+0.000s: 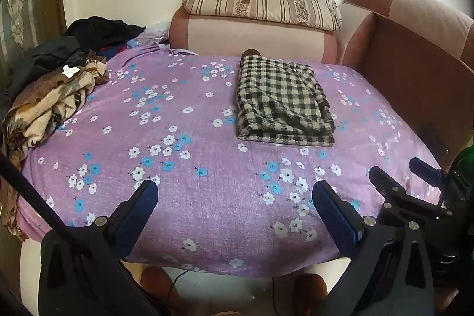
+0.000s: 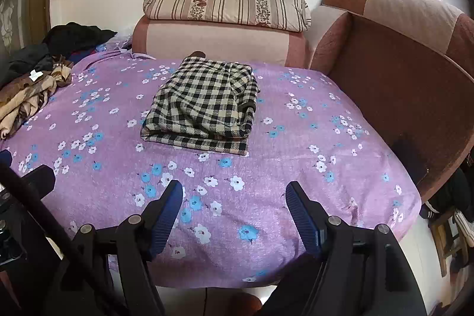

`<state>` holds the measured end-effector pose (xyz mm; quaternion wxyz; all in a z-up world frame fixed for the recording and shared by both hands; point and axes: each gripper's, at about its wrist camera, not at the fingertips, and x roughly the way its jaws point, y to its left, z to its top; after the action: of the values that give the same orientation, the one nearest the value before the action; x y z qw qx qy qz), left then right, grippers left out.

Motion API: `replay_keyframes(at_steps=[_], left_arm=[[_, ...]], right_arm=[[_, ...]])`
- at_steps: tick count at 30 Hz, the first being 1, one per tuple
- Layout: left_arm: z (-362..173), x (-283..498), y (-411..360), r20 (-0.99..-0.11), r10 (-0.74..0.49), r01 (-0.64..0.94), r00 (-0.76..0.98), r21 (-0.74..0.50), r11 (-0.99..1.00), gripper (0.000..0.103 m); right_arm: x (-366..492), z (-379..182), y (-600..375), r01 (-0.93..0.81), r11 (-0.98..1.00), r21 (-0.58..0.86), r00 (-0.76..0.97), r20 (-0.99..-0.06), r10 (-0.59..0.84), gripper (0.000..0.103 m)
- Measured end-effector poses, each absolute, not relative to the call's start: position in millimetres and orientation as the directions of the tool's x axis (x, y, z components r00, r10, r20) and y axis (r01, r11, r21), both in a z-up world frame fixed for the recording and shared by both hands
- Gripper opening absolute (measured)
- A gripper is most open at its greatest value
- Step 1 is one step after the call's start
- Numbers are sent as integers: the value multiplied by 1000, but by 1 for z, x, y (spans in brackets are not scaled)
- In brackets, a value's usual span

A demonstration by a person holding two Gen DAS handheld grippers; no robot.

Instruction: Fold large clothes

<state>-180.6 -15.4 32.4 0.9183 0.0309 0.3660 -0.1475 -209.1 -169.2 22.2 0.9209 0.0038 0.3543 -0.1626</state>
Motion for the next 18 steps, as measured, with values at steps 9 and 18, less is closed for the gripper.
replay_keyframes(at_steps=[9, 18], left_arm=[[23, -174, -15, -707, -242, 288, 665, -56, 956, 103], [23, -173, -13, -708, -240, 286, 664, -57, 957, 103]], right_arm=[[-203, 17, -170, 301, 947, -116, 686, -663, -299, 77], [-202, 15, -169, 300, 947, -119, 685, -664, -300, 77]])
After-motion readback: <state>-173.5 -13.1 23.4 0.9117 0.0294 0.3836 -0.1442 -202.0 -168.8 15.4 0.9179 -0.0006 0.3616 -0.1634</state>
